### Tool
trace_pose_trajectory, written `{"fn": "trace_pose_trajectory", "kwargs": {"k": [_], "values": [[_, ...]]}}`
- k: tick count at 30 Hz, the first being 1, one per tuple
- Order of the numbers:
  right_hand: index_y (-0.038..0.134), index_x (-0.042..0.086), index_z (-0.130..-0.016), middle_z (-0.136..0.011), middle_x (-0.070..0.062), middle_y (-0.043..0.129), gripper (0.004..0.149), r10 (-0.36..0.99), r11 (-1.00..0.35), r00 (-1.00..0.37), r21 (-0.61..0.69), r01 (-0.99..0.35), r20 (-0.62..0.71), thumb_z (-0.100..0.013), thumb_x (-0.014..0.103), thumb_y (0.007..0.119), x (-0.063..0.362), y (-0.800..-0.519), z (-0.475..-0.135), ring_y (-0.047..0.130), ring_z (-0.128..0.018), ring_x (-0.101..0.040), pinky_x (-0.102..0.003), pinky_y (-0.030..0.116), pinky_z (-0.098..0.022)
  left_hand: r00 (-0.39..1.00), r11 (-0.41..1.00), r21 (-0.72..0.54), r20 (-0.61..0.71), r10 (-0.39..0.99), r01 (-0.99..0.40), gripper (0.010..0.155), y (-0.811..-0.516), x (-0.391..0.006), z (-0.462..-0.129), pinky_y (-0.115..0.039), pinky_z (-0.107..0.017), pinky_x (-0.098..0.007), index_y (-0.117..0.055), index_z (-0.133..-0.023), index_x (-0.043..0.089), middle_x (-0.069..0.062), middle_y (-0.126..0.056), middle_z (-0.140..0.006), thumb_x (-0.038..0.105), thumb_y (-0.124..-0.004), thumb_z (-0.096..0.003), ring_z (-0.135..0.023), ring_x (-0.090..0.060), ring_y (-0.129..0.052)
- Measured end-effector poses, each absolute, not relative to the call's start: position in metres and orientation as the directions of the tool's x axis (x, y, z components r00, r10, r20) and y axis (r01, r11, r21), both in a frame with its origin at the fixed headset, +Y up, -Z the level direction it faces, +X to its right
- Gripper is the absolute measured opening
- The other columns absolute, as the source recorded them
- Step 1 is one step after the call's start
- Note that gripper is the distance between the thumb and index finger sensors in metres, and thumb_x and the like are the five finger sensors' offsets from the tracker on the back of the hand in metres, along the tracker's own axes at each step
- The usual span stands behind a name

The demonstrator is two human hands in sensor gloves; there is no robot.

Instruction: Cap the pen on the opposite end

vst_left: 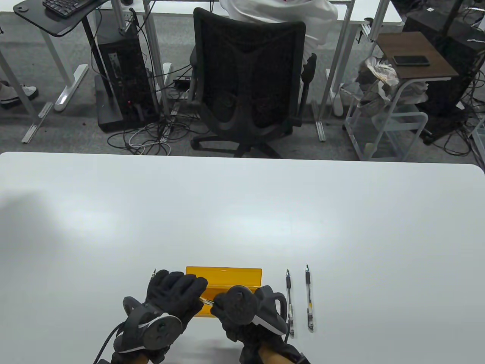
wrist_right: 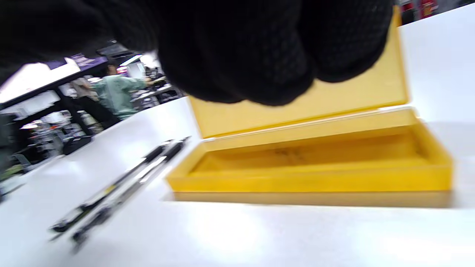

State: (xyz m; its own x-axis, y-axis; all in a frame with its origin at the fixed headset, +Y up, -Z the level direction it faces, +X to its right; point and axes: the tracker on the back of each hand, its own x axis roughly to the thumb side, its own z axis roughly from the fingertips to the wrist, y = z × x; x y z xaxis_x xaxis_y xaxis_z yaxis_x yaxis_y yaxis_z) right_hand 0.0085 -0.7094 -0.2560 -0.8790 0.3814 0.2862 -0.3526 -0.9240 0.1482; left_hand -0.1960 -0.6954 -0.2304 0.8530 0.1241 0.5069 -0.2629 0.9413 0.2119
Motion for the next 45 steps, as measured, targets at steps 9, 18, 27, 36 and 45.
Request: {"fn": "trace_pose_trajectory", "kwargs": {"k": [9, 18, 27, 36, 45], "values": [[0.085, 0.013, -0.085, -0.053, -0.005, 0.102, 0.048, 0.742, -0.671, -0.65, 0.156, -0.725, 0.166, -0.045, 0.035, 0.072, 0.042, -0.71, -0.268, 0.102, -0.033, -0.013, -0.044, 0.085, -0.039, 0.053, 0.039, -0.18, -0.077, 0.996, -0.983, 0.057, -0.738, -0.228, -0.248, -0.06, -0.066, -0.063, -0.07, -0.104, 0.013, -0.016, -0.089, -0.092, 0.04, -0.08, -0.0556, -0.078, -0.039, -0.085], [0.087, 0.014, -0.084, -0.059, -0.007, 0.102, 0.048, 0.777, -0.624, -0.59, 0.388, -0.678, 0.217, -0.044, 0.035, 0.071, 0.013, -0.715, -0.26, 0.102, -0.037, -0.014, -0.045, 0.085, -0.042, 0.198, 0.224, -0.19, 0.145, 0.969, -0.956, 0.058, -0.725, -0.233, -0.248, -0.052, -0.074, -0.062, -0.063, -0.109, 0.02, -0.01, -0.075, -0.107, 0.039, -0.081, -0.0575, -0.092, -0.035, -0.074], [0.086, 0.009, -0.085, -0.058, -0.009, 0.103, 0.05, 0.731, -0.662, -0.664, 0.403, -0.632, 0.158, -0.044, 0.035, 0.075, 0.01, -0.721, -0.262, 0.102, -0.036, -0.016, -0.046, 0.084, -0.04, 0.404, 0.445, -0.07, 0.316, 0.859, -0.893, 0.049, -0.705, -0.226, -0.241, -0.058, -0.072, -0.06, -0.072, -0.102, 0.018, -0.01, -0.086, -0.098, 0.035, -0.077, -0.0555, -0.085, -0.031, -0.083], [0.087, 0.01, -0.085, -0.059, -0.009, 0.103, 0.049, 0.583, -0.788, -0.791, 0.366, -0.494, 0.188, -0.045, 0.036, 0.075, 0.016, -0.722, -0.263, 0.102, -0.037, -0.016, -0.046, 0.084, -0.041, 0.812, 0.76, 0.286, 0.191, 0.552, -0.584, 0.05, -0.673, -0.277, -0.245, -0.068, -0.06, -0.059, -0.078, -0.095, 0.006, -0.019, -0.099, -0.074, 0.033, -0.081, -0.0523, -0.059, -0.033, -0.095], [0.087, 0.01, -0.085, -0.059, -0.01, 0.103, 0.05, 0.558, -0.798, -0.806, 0.392, -0.457, 0.198, -0.045, 0.037, 0.074, 0.013, -0.725, -0.263, 0.102, -0.037, -0.017, -0.047, 0.083, -0.042, 0.967, 0.992, 0.061, -0.224, 0.12, -0.109, 0.052, -0.71, -0.311, -0.27, -0.071, -0.057, -0.057, -0.087, -0.088, 0.006, -0.016, -0.103, -0.06, 0.039, -0.09, -0.0475, -0.048, -0.029, -0.097]]}}
